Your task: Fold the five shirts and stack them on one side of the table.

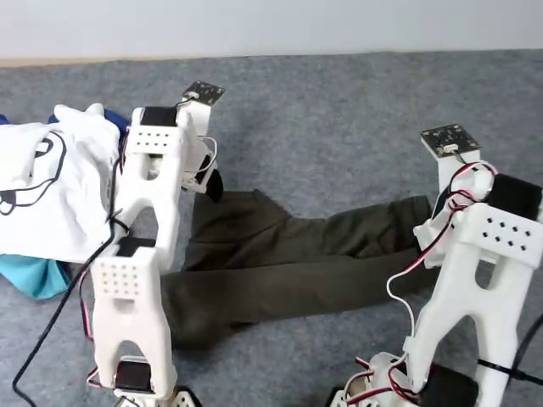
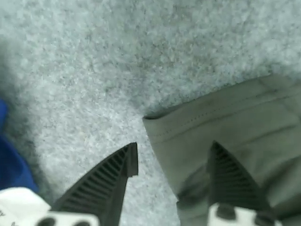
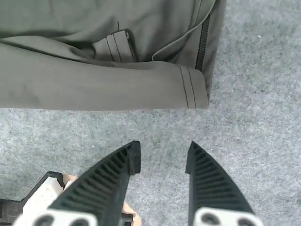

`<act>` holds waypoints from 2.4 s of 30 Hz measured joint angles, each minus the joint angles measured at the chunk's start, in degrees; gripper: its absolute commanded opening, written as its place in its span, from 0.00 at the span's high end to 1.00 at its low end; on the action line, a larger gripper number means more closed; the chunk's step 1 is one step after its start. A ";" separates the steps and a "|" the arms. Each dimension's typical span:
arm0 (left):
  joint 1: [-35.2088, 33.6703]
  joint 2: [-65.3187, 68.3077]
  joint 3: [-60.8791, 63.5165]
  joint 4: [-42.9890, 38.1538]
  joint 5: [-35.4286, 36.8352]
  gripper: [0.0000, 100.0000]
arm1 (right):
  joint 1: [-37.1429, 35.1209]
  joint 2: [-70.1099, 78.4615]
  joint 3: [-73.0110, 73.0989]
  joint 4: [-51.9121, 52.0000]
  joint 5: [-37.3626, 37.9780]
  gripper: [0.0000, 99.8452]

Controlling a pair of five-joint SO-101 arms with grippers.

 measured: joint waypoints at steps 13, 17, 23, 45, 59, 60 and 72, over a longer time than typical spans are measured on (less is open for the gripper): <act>0.62 14.68 -17.58 5.45 0.18 0.76 | 0.00 0.00 0.00 0.00 0.00 0.83; 0.70 16.53 -17.85 5.45 0.26 0.76 | 0.00 0.00 0.00 0.00 0.00 0.83; 0.70 16.62 -18.20 5.45 0.18 0.76 | 0.00 0.00 0.00 0.00 0.00 0.83; 5.54 16.53 -17.76 5.98 -0.44 1.00 | 0.00 0.00 -4.31 -2.46 -1.76 0.83; 5.45 16.53 -17.76 5.98 -0.62 1.00 | -7.21 15.38 -5.27 -10.64 -11.69 0.74; 5.45 16.53 -17.76 5.98 -0.62 1.00 | -7.56 16.88 -6.51 -10.81 -12.48 0.74; 5.27 16.53 -17.76 5.98 -0.62 1.00 | -8.09 36.66 -26.29 -11.16 -15.56 0.73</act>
